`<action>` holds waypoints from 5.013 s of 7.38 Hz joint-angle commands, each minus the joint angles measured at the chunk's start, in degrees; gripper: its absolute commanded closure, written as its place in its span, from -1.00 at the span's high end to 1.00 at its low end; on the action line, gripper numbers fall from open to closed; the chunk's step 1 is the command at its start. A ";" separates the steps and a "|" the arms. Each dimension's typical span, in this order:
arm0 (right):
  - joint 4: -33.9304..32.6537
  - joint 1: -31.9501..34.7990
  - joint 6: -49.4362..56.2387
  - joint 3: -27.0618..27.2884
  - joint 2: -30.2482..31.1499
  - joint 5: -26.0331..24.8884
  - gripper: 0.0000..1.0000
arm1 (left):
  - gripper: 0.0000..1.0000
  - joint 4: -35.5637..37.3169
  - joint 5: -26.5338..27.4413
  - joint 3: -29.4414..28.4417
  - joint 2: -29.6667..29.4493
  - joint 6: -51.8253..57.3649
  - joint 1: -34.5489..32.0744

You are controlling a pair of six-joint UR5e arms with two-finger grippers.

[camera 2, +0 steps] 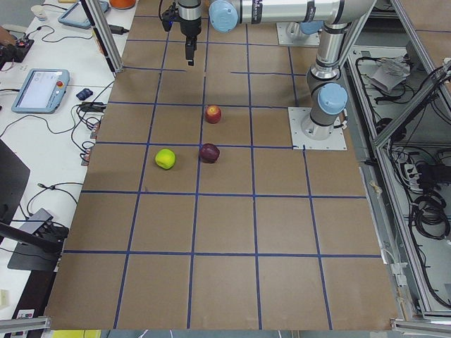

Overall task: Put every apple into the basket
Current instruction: 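Move the left gripper toward the red-yellow apple, then lower the left gripper and grasp the red-yellow apple, then carry the red-yellow apple to the table center and release it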

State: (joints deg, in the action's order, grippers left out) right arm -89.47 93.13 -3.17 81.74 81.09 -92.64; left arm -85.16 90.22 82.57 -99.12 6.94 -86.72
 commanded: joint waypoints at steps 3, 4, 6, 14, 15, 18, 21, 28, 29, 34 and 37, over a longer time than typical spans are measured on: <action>0.00 0.21 0.00 -0.09 -0.15 0.00 1.00 | 1.00 1.39 0.31 -0.13 -0.89 5.10 3.57; 0.00 0.21 0.00 0.00 -0.06 0.00 1.00 | 1.00 1.49 0.39 1.17 -0.81 5.45 4.27; -0.09 0.21 0.09 -0.09 -0.15 0.00 1.00 | 1.00 4.37 -0.04 3.55 -4.39 10.72 7.51; -0.09 0.21 0.09 -0.09 -0.15 0.00 1.00 | 1.00 16.54 -0.22 19.54 -5.46 6.60 9.11; -0.09 0.21 0.09 -0.09 -0.15 0.00 1.00 | 1.00 18.43 -0.39 22.95 -5.38 5.64 8.85; -0.09 0.21 0.00 -0.09 -0.15 0.00 1.00 | 1.00 22.40 -6.68 28.15 -5.56 3.53 8.93; -0.09 0.21 0.00 -0.09 -0.15 0.00 1.00 | 1.00 26.71 -6.81 31.41 -6.61 2.73 9.64; -0.52 0.21 0.00 -0.17 -0.32 0.00 1.00 | -0.84 34.01 -7.78 31.51 -7.23 -5.84 9.64; -0.18 0.21 0.00 -0.09 -0.41 0.00 1.00 | -0.88 33.75 -7.95 29.77 -7.75 -9.54 8.51; -0.70 -0.23 -0.17 -0.52 0.29 -0.61 1.00 | -1.00 30.76 -18.94 9.67 -16.15 -27.91 -7.91; -1.14 0.04 -0.96 -1.05 0.47 -0.97 1.00 | -0.93 37.69 -12.97 6.11 -23.21 -40.57 -15.93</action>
State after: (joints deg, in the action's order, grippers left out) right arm -90.37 93.07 -3.74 80.95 81.46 -93.55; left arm -50.00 75.44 89.49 -120.19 -29.04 -100.52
